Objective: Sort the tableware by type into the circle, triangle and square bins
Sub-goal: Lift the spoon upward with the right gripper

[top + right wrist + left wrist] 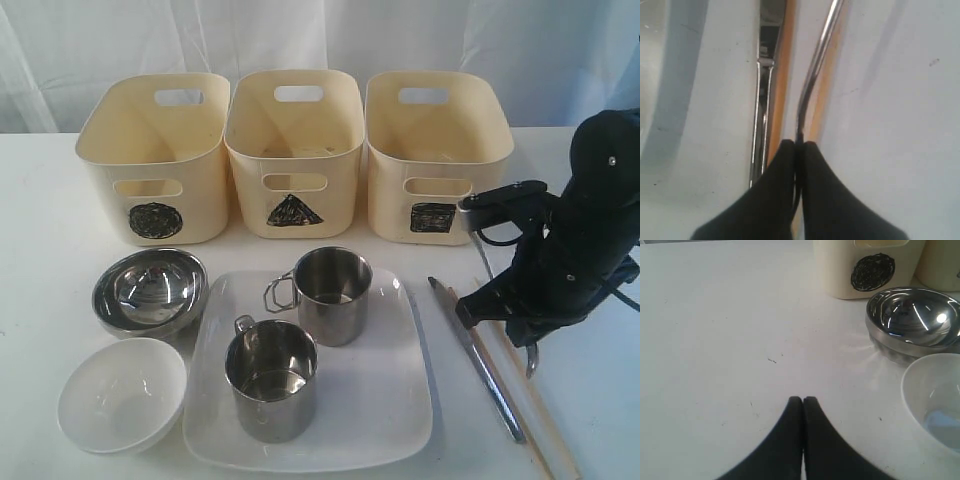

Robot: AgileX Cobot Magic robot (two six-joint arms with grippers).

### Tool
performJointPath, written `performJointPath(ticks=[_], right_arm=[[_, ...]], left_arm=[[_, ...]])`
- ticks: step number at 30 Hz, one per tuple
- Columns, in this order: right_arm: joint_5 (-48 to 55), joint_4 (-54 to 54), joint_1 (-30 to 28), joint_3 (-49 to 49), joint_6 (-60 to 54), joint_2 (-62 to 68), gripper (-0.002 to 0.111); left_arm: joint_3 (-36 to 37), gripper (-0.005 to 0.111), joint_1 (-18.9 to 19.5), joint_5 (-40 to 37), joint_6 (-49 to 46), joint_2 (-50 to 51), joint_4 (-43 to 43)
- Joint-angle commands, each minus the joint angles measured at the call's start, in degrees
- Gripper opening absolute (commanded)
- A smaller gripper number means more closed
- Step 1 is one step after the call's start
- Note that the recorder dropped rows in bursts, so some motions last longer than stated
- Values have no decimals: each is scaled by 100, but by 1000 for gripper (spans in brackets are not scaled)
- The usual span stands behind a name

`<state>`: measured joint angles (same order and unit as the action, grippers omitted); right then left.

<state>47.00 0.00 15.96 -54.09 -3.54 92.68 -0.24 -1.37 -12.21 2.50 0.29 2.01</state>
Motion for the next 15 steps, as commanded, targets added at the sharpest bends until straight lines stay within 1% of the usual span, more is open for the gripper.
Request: performJointPath(ticks=[1,11,15], right_arm=[[-87,359,-57,-13,-286,-72,0],[-116,1058,-57,-13,-812,-72,0],[-116,1100,-57,-13,-842,-72,0]], left_arm=[[24,0,12,12,21,-29,6],[24,0,12,12,21,-29,6],[24,0,12,12,21,-29,6]])
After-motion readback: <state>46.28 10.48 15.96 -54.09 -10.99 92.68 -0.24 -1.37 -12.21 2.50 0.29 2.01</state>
